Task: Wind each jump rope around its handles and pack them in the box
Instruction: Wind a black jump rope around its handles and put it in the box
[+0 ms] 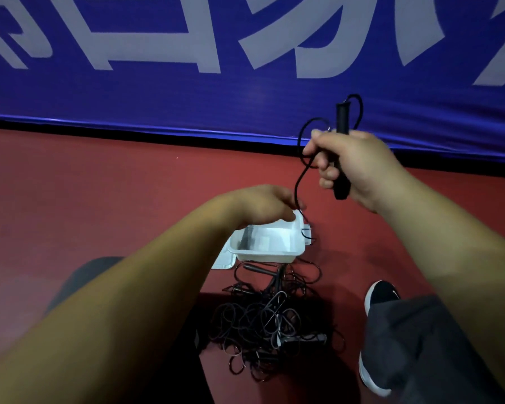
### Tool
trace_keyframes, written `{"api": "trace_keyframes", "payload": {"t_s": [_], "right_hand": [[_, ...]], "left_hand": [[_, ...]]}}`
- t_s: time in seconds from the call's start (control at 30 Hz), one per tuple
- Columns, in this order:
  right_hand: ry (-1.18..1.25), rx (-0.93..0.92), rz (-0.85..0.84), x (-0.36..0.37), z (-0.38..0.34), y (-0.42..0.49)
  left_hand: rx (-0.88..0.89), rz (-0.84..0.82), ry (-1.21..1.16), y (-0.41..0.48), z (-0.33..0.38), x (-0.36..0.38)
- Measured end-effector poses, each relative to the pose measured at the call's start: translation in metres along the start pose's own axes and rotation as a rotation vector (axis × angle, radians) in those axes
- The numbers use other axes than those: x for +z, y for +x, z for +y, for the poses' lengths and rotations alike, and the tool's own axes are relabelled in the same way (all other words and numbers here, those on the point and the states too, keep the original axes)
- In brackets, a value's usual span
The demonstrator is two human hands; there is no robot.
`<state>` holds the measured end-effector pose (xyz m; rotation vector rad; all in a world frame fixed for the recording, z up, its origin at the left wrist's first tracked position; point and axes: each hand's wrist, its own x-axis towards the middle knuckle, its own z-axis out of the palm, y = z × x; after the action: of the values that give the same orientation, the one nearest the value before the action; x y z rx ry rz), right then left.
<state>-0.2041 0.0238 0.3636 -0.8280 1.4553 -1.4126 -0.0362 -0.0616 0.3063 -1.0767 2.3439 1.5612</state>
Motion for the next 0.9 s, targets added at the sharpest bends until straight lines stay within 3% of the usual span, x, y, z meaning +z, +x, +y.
{"api": "trace_keyframes", "payload": {"t_s": [0.1, 0.23, 0.33, 0.5, 0.6, 0.7, 0.9], "right_hand": [[0.110, -0.087, 0.056, -0.011, -0.004, 0.008], [0.143, -0.143, 0.191, -0.030, -0.003, 0.019], [0.141, -0.153, 0.329, -0.045, 0.002, 0.022], [0.001, -0.039, 0.404, -0.065, 0.016, 0.027], [-0.207, 0.239, 0.316, -0.065, 0.030, 0.021], [-0.469, 0.463, 0.156, -0.058, 0.042, 0.008], [-0.505, 0.469, -0.237, -0.031, 0.045, -0.018]], "left_hand": [[-0.030, -0.137, 0.029, 0.006, -0.005, 0.015], [0.061, -0.324, -0.028, 0.005, 0.002, 0.026], [0.025, -0.449, 0.139, 0.001, 0.003, 0.032], [-0.069, -0.356, 0.318, -0.002, -0.008, 0.034], [-0.151, -0.206, 0.001, -0.006, -0.003, 0.030], [-0.121, -0.013, -0.345, -0.012, 0.003, 0.022], [-0.066, 0.196, -1.002, -0.013, 0.017, 0.001]]}}
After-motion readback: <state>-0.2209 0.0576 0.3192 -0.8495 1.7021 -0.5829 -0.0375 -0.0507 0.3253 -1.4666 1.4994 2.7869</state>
